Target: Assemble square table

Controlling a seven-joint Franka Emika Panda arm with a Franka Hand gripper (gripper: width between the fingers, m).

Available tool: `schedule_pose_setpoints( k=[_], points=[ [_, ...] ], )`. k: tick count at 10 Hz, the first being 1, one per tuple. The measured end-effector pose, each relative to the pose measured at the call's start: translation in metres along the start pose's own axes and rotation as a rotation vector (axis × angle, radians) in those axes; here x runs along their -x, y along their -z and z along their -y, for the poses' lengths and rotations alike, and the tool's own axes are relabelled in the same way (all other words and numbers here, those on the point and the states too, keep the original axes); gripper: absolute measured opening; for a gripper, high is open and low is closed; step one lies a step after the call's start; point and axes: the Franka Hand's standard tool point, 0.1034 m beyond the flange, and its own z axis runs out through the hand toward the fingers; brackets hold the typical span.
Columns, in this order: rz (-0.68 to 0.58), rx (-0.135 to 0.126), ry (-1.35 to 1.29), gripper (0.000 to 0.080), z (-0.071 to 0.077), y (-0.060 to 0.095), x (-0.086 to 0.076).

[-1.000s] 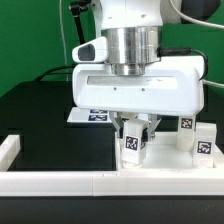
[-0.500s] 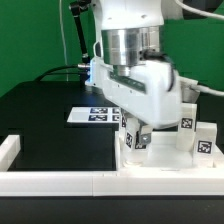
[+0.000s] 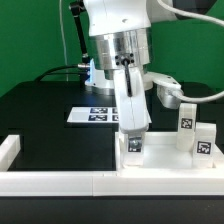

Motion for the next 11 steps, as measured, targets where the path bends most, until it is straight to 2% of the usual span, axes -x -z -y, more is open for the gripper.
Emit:
schedule_pose_setpoints(
  k=[1, 2, 3, 6, 8, 9, 10, 11],
  points=[
    [-0.006, -0.001, 0.232, 0.0392, -0.0003, -0.0011, -0.0011],
    [-0.002, 0.003, 0.413, 0.0579, -0.0030, -0.0031, -0.0036],
    [-0.003, 0.002, 0.414, 0.0628, -0.0027, -0.0029, -0.0037],
    [-0.010, 0.005, 0.624, 0.0648, -0.0024, -0.0025, -0.0056],
    [-0.020, 0.004, 1.030, 0.0649, -0.0015, 0.0025, -0.0055],
    [-0.044, -0.012, 1.059, 0.0649, -0.0015, 0.0039, -0.0048],
    [-0.042, -0.009, 1.041, 0.0649, -0.0028, 0.0029, -0.0056],
    [-0.042, -0.009, 1.021, 0.0527, -0.0026, 0.0027, -0.0059]
  ],
)
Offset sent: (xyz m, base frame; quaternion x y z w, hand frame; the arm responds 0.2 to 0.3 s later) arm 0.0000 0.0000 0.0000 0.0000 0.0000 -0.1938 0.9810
